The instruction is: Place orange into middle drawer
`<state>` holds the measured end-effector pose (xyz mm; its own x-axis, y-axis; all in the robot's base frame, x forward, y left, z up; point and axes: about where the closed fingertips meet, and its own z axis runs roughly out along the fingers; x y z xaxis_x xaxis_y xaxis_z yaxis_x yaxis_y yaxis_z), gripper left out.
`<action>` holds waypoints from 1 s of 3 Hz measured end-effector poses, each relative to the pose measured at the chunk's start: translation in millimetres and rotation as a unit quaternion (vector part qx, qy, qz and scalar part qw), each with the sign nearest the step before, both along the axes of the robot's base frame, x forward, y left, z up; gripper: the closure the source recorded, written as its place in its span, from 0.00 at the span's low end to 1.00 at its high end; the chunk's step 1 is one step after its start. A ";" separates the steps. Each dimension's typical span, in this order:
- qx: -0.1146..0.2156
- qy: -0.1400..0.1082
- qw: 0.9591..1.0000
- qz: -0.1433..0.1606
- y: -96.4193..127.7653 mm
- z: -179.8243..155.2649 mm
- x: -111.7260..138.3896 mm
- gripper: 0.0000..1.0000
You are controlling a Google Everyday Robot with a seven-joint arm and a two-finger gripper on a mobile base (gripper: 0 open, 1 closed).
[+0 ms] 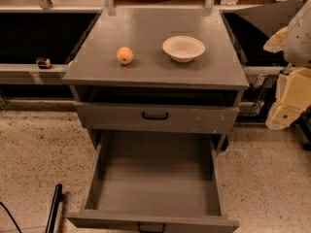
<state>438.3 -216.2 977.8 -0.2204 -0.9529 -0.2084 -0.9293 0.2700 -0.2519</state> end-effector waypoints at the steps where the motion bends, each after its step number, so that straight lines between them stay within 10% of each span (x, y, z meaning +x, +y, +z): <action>1: 0.000 0.000 1.000 0.000 0.0 0.0 0.0 0.00; 3: 0.030 0.012 0.999 -0.001 -0.5 -29.4 87.1 0.00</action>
Offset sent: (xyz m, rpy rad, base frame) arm 0.0611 0.0032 -0.0198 0.1170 -0.0281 0.0270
